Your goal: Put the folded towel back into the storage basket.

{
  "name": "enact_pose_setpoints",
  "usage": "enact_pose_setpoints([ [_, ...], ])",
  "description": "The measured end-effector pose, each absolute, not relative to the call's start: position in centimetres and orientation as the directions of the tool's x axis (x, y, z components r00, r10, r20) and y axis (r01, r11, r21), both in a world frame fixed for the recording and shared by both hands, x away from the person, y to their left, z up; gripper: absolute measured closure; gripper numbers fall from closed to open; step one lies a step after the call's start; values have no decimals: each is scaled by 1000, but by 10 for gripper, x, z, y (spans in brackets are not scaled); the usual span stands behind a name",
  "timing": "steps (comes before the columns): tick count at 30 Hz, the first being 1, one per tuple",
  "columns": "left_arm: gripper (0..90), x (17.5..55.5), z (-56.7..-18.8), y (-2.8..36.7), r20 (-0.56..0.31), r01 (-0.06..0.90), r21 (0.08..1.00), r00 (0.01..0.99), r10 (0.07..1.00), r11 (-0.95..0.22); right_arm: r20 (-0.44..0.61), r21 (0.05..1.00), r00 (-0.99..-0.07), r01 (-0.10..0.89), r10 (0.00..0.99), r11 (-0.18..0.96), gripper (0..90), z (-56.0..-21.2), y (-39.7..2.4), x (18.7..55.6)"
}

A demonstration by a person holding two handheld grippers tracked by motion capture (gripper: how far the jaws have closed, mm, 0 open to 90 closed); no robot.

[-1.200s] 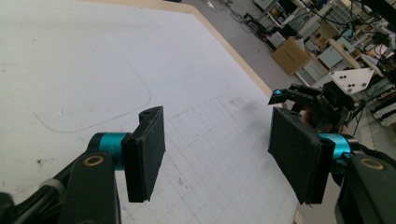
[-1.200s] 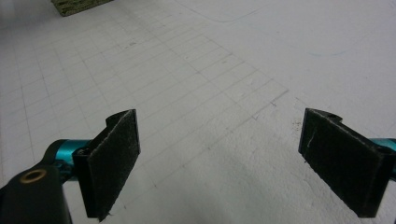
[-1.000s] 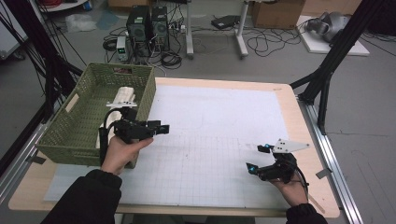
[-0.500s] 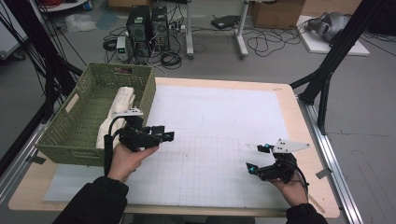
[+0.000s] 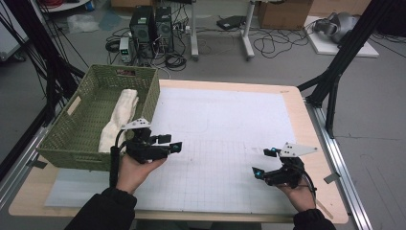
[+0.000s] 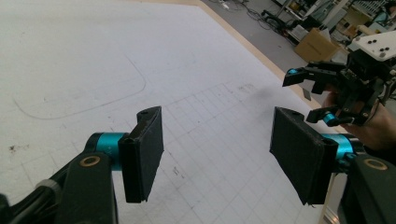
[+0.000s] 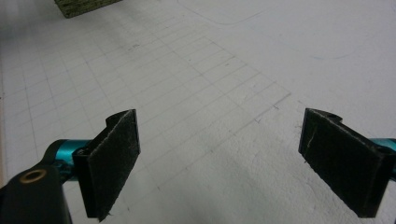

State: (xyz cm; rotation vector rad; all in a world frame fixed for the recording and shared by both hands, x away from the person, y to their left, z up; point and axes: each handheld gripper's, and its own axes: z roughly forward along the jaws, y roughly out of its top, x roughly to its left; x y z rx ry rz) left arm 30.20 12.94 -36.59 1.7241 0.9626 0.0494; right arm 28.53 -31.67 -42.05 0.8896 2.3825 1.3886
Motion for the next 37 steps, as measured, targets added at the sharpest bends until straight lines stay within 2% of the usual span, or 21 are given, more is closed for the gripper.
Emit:
enact_pose_setpoints([
  [37, 323, 275, -388, 118, -351, 540, 831, 695, 627, -133, 91, 850, -787, 381, 610, 364, 118, -420, -316, 284],
])
